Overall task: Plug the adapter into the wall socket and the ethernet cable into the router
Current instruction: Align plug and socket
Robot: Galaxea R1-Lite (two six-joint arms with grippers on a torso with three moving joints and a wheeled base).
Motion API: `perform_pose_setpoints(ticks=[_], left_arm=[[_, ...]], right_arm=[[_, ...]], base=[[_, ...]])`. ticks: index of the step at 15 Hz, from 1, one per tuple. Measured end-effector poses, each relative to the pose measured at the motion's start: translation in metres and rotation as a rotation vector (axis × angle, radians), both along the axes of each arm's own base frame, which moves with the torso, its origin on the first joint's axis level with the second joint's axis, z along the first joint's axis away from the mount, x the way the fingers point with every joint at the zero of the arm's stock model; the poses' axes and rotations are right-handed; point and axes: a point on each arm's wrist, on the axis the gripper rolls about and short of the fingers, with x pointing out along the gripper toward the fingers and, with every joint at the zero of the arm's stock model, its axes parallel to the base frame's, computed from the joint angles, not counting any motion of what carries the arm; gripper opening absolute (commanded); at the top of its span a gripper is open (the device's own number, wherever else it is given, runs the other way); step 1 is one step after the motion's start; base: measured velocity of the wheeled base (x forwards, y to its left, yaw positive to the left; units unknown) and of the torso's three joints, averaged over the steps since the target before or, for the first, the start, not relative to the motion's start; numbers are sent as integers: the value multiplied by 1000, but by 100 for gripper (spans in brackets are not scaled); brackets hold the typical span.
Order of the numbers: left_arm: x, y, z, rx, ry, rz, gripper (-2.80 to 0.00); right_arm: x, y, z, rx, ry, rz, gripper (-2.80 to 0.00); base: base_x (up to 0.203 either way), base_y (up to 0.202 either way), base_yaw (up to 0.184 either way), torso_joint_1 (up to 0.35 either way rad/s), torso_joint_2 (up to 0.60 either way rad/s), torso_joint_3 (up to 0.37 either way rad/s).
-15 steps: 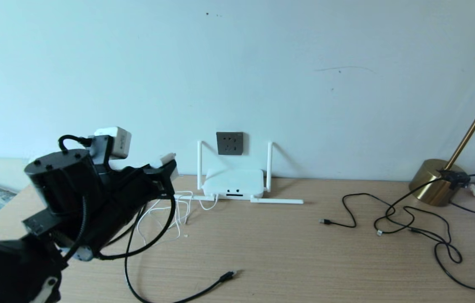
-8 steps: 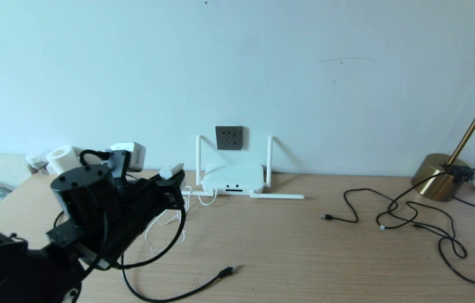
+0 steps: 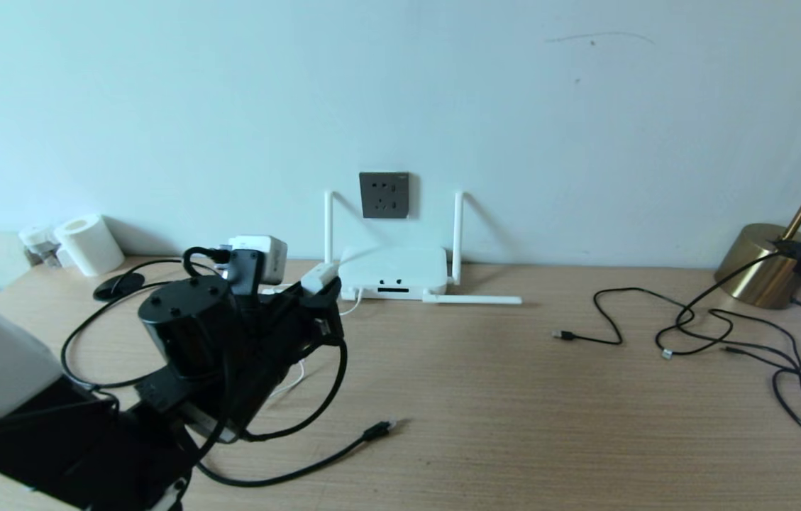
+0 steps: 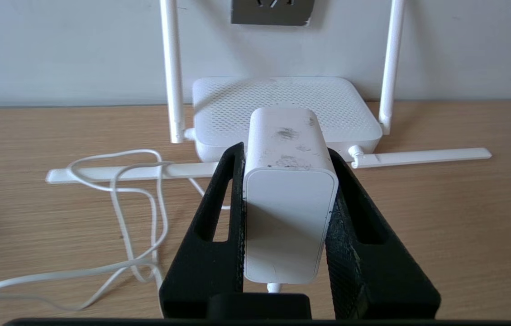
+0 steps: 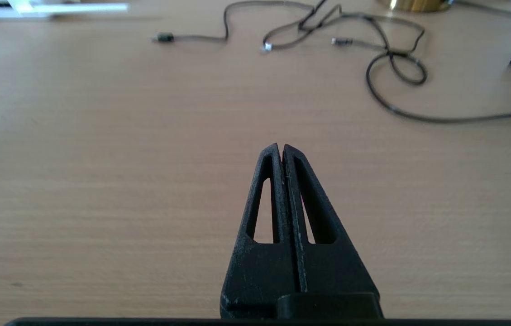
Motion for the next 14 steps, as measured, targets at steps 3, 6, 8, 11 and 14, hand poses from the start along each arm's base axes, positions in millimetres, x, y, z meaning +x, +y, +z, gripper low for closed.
perform_pose_setpoints(ticks=[3, 6, 8, 11, 14], left_arm=[[5, -10, 13, -2, -60, 2, -280], [11, -18, 26, -2, -115, -3, -280], [18, -27, 30, 12, -144, -7, -280], [33, -43, 27, 41, -173, -15, -280], [49, -59, 24, 56, -203, -16, -280]], right_arm=[[0, 0, 0, 0, -1, 0, -280], [0, 0, 0, 0, 0, 0, -280], [0, 0, 0, 0, 0, 0, -280], [0, 0, 0, 0, 0, 0, -280], [0, 0, 0, 0, 0, 0, -280]], base=[[0, 0, 0, -59, 144, 92], [0, 0, 0, -6, 17, 12], [0, 0, 0, 0, 0, 0], [0, 0, 0, 0, 0, 0], [0, 0, 0, 0, 0, 0]])
